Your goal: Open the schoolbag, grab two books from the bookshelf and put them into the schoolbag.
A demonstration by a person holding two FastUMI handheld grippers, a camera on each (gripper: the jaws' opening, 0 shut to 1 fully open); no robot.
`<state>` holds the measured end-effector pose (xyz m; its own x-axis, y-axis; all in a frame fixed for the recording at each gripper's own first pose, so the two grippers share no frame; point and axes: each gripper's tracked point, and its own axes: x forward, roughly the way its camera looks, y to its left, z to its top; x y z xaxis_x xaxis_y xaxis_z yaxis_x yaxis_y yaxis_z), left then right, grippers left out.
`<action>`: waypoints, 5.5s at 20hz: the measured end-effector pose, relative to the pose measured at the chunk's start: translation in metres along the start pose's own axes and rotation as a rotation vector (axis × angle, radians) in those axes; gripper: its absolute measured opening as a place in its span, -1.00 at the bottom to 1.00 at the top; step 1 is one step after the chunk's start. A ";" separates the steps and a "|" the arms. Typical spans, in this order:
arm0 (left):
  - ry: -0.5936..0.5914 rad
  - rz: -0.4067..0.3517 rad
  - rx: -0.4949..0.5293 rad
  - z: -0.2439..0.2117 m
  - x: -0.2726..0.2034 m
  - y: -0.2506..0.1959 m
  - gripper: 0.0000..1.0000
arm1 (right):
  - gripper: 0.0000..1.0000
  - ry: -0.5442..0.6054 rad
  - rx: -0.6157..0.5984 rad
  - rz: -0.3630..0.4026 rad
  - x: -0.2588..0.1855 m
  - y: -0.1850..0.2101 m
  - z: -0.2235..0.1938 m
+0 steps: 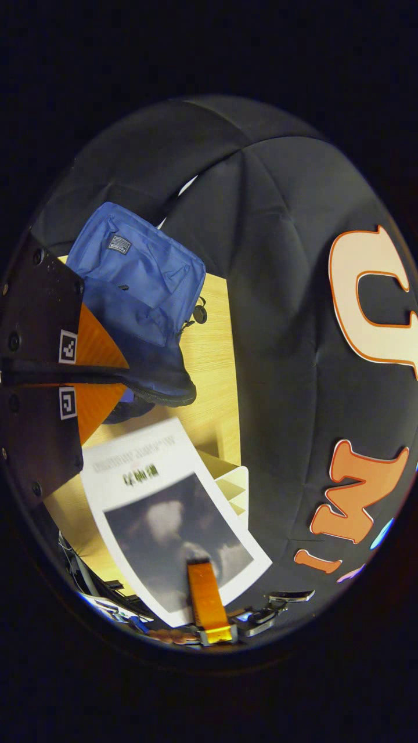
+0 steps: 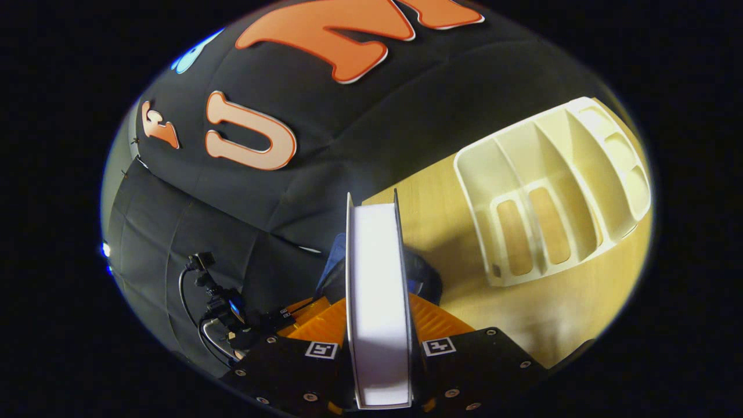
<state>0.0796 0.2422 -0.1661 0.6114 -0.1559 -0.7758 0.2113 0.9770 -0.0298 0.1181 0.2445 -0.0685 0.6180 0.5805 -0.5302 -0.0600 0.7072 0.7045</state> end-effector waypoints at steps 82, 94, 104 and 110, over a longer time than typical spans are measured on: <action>0.077 0.010 0.027 -0.028 0.014 -0.029 -0.99 | 0.92 -0.116 0.009 -0.192 0.061 -0.058 -0.042; 0.091 0.170 0.094 -0.049 0.022 -0.053 -0.98 | 0.92 -0.428 -0.274 -0.410 -0.096 -0.129 0.069; 0.002 0.146 0.044 -0.038 0.015 -0.115 -0.56 | 0.92 -0.508 -0.358 -0.476 -0.174 -0.160 0.102; -0.235 0.097 0.083 0.022 -0.012 -0.183 -0.39 | 0.92 -0.561 -0.445 -0.497 -0.205 -0.157 0.106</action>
<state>0.0506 0.0624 -0.1375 0.7903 -0.1017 -0.6042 0.1990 0.9753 0.0963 0.0841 -0.0284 -0.0207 0.9418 -0.0395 -0.3338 0.0914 0.9857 0.1415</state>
